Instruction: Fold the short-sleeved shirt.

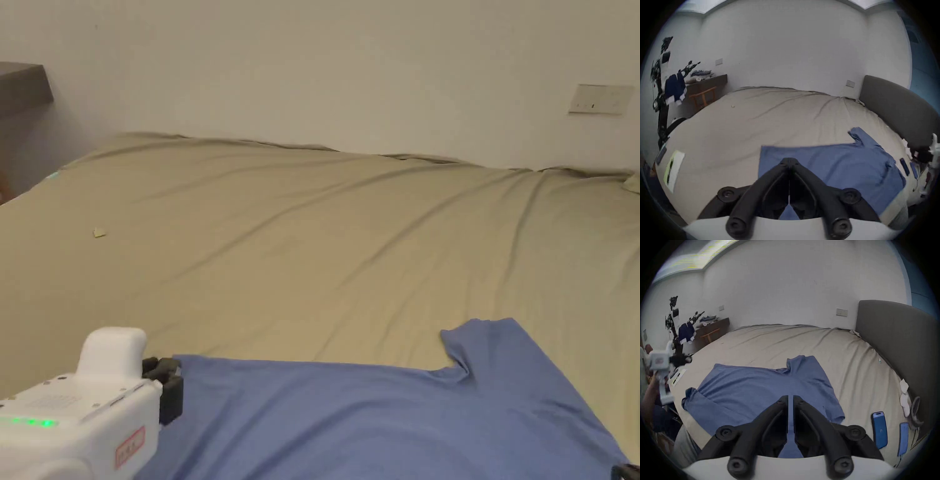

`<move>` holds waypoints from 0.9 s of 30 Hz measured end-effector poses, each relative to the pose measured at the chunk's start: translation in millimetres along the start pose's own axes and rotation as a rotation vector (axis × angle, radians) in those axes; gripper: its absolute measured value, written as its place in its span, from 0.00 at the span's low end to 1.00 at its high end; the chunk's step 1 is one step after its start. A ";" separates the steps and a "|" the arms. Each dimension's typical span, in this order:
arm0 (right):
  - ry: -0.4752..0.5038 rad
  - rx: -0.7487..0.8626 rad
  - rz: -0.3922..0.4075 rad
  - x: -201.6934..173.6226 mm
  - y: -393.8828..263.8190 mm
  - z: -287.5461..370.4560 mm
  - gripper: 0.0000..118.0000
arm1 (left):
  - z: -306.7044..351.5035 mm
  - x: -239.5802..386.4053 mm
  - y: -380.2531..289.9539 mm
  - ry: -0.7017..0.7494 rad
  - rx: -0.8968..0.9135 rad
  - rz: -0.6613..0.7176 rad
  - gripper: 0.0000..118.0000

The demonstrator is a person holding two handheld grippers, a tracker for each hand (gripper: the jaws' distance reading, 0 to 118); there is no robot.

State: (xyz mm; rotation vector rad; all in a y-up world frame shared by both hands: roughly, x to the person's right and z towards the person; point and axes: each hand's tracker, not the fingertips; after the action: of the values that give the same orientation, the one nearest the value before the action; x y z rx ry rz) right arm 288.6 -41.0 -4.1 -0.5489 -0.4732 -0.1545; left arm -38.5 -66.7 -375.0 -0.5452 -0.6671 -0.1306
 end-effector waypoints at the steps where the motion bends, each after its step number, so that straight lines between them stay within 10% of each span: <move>1: -0.004 0.000 0.004 1.1 3.7 -4.2 0.06 | -27.2 -8.5 16.5 0.034 -0.050 -0.008 0.33; 3: -0.006 -0.008 0.010 5.0 9.9 -12.7 0.06 | -84.3 -26.9 40.3 0.027 -0.202 0.034 0.96; 11: -0.040 -0.084 0.011 39.1 26.2 -51.3 0.06 | -203.9 -48.5 29.5 0.009 -0.565 0.257 0.95; 15: -0.017 -0.159 -0.032 65.8 48.2 -91.0 0.06 | -215.6 -38.4 9.7 0.089 -0.656 0.176 0.82; 19: 0.068 -0.305 -0.099 102.4 86.8 -160.1 0.07 | -192.6 -25.4 8.3 0.057 -0.560 0.106 0.35; 20: 0.074 -0.371 -0.112 116.4 91.4 -184.0 0.16 | -189.7 -23.8 9.1 0.027 -0.556 0.114 0.10; 22: 0.108 -0.523 -0.117 131.8 99.6 -233.8 0.90 | -184.3 -20.6 12.2 0.039 -0.535 0.108 0.04; 27: -0.043 -0.743 -0.152 156.3 93.4 -327.3 1.00 | -181.5 -20.3 16.3 0.026 -0.529 0.064 0.04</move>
State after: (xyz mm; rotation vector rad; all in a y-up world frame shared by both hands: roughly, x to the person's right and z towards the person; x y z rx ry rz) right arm 579.0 -139.9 -219.0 -1.2447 -0.4940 -0.4740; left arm 50.4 -148.3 -513.0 -1.0699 -0.5874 -0.2561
